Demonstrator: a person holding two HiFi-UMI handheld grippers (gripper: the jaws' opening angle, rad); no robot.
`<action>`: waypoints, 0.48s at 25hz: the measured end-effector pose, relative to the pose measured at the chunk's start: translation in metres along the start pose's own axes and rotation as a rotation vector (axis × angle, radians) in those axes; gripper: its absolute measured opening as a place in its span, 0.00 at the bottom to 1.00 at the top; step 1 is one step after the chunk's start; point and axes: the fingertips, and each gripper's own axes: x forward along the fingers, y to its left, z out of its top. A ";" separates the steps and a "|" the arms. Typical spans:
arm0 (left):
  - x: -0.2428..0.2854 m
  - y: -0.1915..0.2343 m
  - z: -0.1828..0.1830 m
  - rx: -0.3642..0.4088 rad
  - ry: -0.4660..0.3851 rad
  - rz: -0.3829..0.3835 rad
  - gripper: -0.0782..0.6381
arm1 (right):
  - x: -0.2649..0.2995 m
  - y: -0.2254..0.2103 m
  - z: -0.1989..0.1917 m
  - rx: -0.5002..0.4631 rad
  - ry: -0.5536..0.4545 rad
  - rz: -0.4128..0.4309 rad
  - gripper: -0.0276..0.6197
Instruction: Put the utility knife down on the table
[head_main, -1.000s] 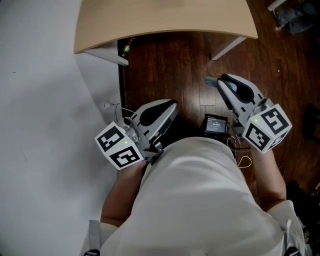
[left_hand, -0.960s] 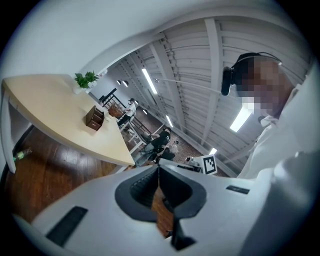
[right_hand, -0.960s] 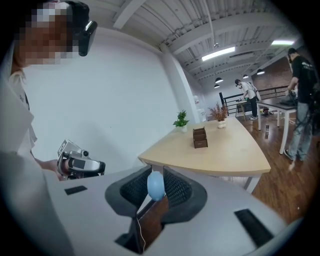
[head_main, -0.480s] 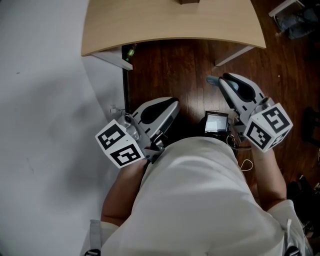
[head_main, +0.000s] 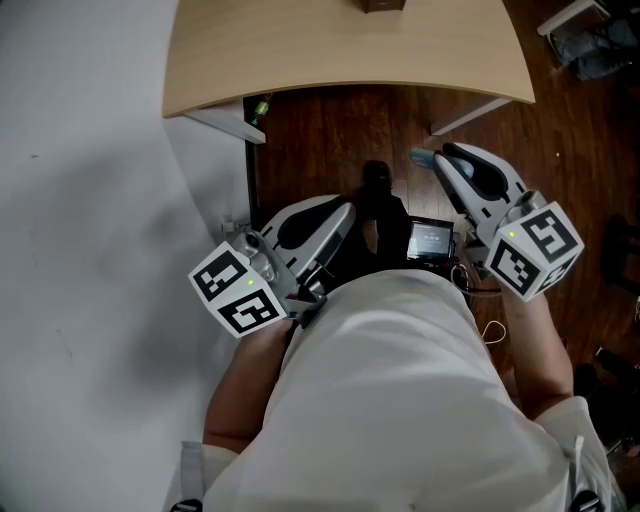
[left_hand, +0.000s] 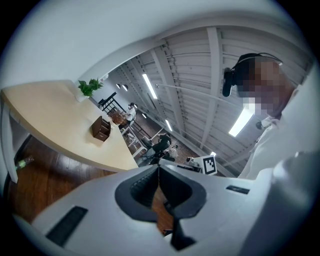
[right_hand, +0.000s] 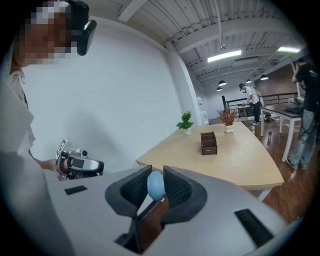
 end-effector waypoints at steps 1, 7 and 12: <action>0.000 -0.001 0.000 0.004 -0.002 0.004 0.11 | 0.001 0.000 0.001 -0.002 -0.004 0.006 0.16; -0.001 -0.002 -0.001 0.034 -0.018 0.024 0.12 | 0.008 0.001 0.003 -0.020 -0.036 0.039 0.16; -0.001 -0.002 0.001 0.069 -0.025 0.032 0.12 | 0.011 0.002 0.007 -0.038 -0.070 0.055 0.16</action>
